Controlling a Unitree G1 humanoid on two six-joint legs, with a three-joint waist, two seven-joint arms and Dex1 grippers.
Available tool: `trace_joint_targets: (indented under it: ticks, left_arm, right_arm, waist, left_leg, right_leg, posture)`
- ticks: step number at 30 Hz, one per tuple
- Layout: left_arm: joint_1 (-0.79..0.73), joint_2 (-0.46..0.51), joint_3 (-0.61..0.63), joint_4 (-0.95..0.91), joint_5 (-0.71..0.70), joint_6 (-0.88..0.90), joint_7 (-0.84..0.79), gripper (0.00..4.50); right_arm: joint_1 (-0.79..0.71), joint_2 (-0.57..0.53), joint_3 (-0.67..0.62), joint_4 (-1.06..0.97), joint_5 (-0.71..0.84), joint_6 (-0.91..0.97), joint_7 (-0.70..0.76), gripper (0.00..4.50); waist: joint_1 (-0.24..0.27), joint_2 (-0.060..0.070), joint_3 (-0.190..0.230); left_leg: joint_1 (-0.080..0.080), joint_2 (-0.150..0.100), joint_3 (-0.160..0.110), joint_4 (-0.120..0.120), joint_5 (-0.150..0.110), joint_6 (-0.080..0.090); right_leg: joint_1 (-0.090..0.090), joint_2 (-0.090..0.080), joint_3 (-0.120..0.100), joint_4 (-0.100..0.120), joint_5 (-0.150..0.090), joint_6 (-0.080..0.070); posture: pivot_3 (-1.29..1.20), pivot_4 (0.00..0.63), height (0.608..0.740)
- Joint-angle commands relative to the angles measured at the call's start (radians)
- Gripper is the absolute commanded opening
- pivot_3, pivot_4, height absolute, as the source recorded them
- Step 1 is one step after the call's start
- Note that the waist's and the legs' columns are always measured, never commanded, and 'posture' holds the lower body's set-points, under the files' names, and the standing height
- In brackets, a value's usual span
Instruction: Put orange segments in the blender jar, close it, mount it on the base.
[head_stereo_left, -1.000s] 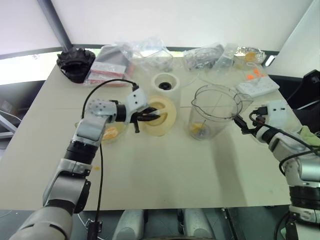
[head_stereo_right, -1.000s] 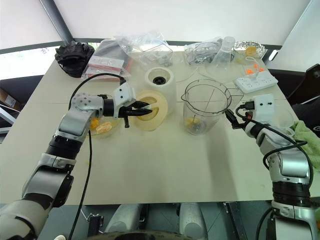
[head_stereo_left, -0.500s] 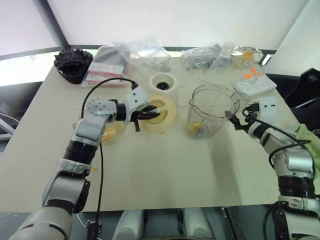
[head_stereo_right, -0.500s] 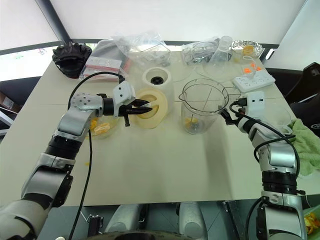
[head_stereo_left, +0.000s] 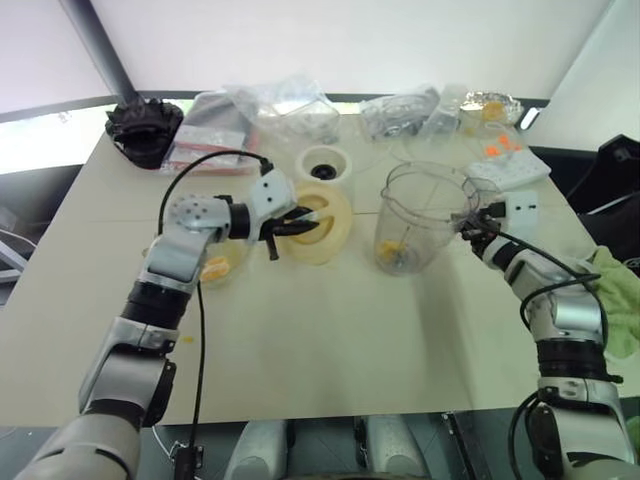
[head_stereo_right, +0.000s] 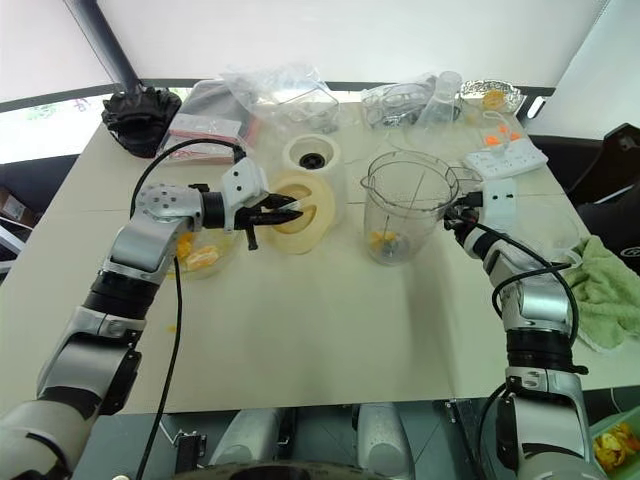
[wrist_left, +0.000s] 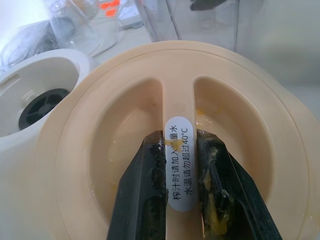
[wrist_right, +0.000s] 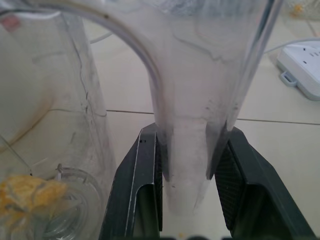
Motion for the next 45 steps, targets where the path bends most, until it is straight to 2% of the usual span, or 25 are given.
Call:
trace_joint_targets:
  ticks: [1, 8, 11, 14, 18, 24, 32, 41, 45]
  left_arm:
    - [-0.045, 0.019, 0.05, -0.013, -0.039, 0.01, 0.007, 0.28]
    - [-0.183, 0.054, 0.105, 0.078, -0.112, 0.056, -0.033, 0.28]
    - [-0.261, 0.055, 0.107, 0.098, -0.156, 0.087, -0.092, 0.28]
    - [-0.342, 0.04, 0.118, 0.114, -0.207, 0.132, -0.136, 0.28]
    - [-0.394, 0.012, 0.115, 0.126, -0.254, 0.188, -0.165, 0.28]
    - [-0.438, -0.011, 0.089, 0.137, -0.267, 0.197, -0.216, 0.28]
    - [-0.443, -0.028, 0.071, 0.103, -0.285, 0.253, -0.243, 0.28]
    - [-0.405, -0.073, -0.027, -0.017, -0.306, 0.335, -0.311, 0.28]
    - [-0.375, -0.073, -0.09, -0.034, -0.271, 0.326, -0.325, 0.28]
  right_arm:
    - [0.002, 0.014, -0.03, -0.064, 0.004, 0.001, -0.028, 0.83]
    - [0.057, 0.06, -0.034, -0.267, 0.034, 0.076, -0.076, 0.83]
    - [0.105, 0.099, -0.024, -0.453, 0.064, 0.157, -0.116, 0.83]
    - [0.158, 0.136, -0.001, -0.621, 0.089, 0.241, -0.149, 0.83]
    - [0.194, 0.136, 0.05, -0.699, 0.045, 0.276, -0.17, 0.83]
    - [0.242, 0.167, 0.104, -0.754, 0.027, 0.31, -0.194, 0.83]
    - [0.295, 0.215, 0.163, -0.736, -0.023, 0.265, -0.212, 0.83]
    - [0.345, 0.228, 0.185, -0.687, -0.079, 0.191, -0.197, 0.83]
    - [0.346, 0.234, 0.18, -0.695, -0.085, 0.189, -0.2, 0.83]
  waist:
    - [-0.002, 0.0, 0.0]
    - [-0.003, 0.0, 0.0]
    - [-0.003, 0.0, 0.0]
    - [-0.003, 0.0, 0.0]
    - [-0.003, 0.0, 0.0]
    - [-0.003, 0.0, 0.0]
    - [-0.004, 0.0, 0.0]
    - [-0.007, 0.001, 0.0]
    - [-0.007, 0.001, 0.0]
  left_leg:
    - [0.0, 0.0, 0.0, 0.0, 0.0, 0.0]
    - [0.0, 0.0, 0.0, -0.001, 0.0, 0.0]
    - [-0.001, -0.001, 0.0, -0.002, 0.0, 0.0]
    - [-0.007, -0.001, 0.0, -0.001, 0.0, -0.001]
    - [-0.014, -0.002, 0.0, 0.004, 0.001, -0.002]
    - [-0.015, -0.002, 0.0, 0.006, 0.001, -0.002]
    - [-0.015, -0.002, 0.0, 0.006, 0.001, -0.002]
    - [-0.015, -0.001, 0.0, 0.008, 0.001, -0.002]
    - [-0.014, 0.0, 0.0, 0.008, 0.001, -0.002]
  right_leg:
    - [0.0, 0.0, 0.0, 0.0, 0.0, 0.0]
    - [-0.002, 0.0, 0.0, 0.001, 0.0, 0.0]
    - [-0.003, 0.0, 0.0, 0.001, 0.0, 0.0]
    - [-0.01, 0.001, 0.001, 0.002, 0.0, 0.0]
    - [-0.016, 0.001, 0.001, 0.004, 0.0, 0.0]
    - [-0.015, 0.002, 0.001, 0.005, 0.0, 0.0]
    - [-0.016, 0.002, 0.001, 0.006, 0.001, 0.0]
    - [-0.015, 0.003, 0.001, 0.006, 0.001, -0.001]
    - [-0.015, 0.003, 0.001, 0.006, 0.001, -0.001]
  posture:
    - [0.0, 0.15, 0.74]
    - [0.0, 0.15, 0.74]
    - [0.0, 0.15, 0.74]
    - [0.0, 0.15, 0.74]
    - [0.0, 0.15, 0.74]
    - [0.0, 0.15, 0.74]
    - [0.0, 0.15, 0.74]
    - [0.0, 0.15, 0.74]
    - [0.0, 0.15, 0.74]
